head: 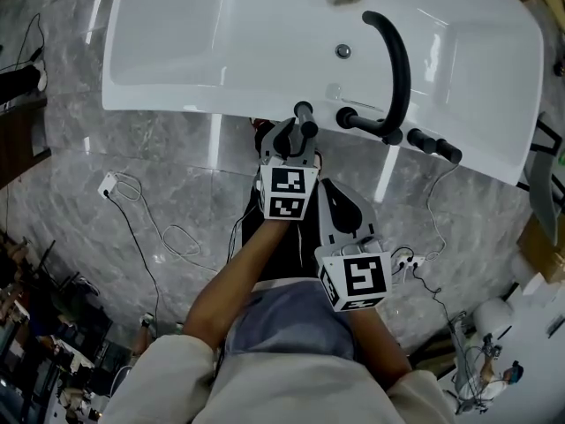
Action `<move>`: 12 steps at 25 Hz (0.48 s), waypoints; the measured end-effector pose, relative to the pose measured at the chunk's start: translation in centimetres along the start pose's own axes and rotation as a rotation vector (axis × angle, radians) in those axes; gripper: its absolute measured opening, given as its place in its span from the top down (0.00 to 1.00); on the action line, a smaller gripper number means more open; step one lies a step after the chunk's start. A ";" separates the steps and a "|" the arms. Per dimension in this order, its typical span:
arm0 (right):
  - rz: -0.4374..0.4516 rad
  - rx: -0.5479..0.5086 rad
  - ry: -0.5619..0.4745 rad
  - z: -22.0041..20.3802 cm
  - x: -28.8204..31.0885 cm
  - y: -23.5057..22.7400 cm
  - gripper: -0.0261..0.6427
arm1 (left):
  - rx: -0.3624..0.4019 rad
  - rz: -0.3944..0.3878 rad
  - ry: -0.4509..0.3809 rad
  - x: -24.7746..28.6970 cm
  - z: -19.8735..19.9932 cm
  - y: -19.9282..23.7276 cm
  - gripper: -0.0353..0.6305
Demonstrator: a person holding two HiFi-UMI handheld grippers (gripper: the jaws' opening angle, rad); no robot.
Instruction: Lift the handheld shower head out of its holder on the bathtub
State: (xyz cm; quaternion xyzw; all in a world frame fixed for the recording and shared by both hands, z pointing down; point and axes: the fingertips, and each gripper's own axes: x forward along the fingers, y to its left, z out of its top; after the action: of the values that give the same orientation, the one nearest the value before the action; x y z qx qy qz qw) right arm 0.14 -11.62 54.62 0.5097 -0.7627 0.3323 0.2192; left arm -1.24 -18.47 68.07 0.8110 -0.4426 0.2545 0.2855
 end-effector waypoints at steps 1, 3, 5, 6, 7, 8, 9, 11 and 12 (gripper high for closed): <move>-0.002 0.004 0.003 -0.1 0.0 -0.2 0.94 | -0.001 -0.004 0.000 0.3 0.0 -0.1 0.77; -0.005 0.013 0.006 -0.2 0.1 -0.5 0.94 | -0.009 -0.012 -0.013 0.9 0.2 -0.1 0.77; -0.008 0.021 0.009 -0.3 0.3 -0.6 0.94 | -0.018 -0.013 -0.027 1.4 0.4 0.1 0.76; -0.010 0.024 0.011 -0.3 0.4 -0.7 0.94 | -0.017 -0.013 -0.029 1.6 0.4 0.3 0.76; -0.013 0.025 0.013 -0.3 0.4 -0.7 0.94 | -0.014 -0.012 -0.030 1.8 0.4 0.4 0.76; -0.014 0.026 0.014 -0.3 0.5 -0.7 0.94 | -0.010 -0.012 -0.029 2.0 0.4 0.5 0.76; -0.014 0.026 0.015 -0.2 0.6 -0.8 0.94 | -0.006 -0.013 -0.028 2.2 0.5 0.5 0.76; -0.013 0.028 0.017 -0.1 0.7 -0.8 0.94 | 0.001 -0.012 -0.028 2.8 0.5 0.6 0.76; -0.012 0.028 0.019 0.0 0.8 -0.8 0.94 | 0.003 -0.011 -0.027 3.1 0.6 0.7 0.76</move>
State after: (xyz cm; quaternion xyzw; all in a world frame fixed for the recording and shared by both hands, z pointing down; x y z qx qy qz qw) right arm 0.57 -12.34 55.43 0.5141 -0.7530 0.3462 0.2211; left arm -0.31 -20.95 69.86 0.8173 -0.4416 0.2424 0.2798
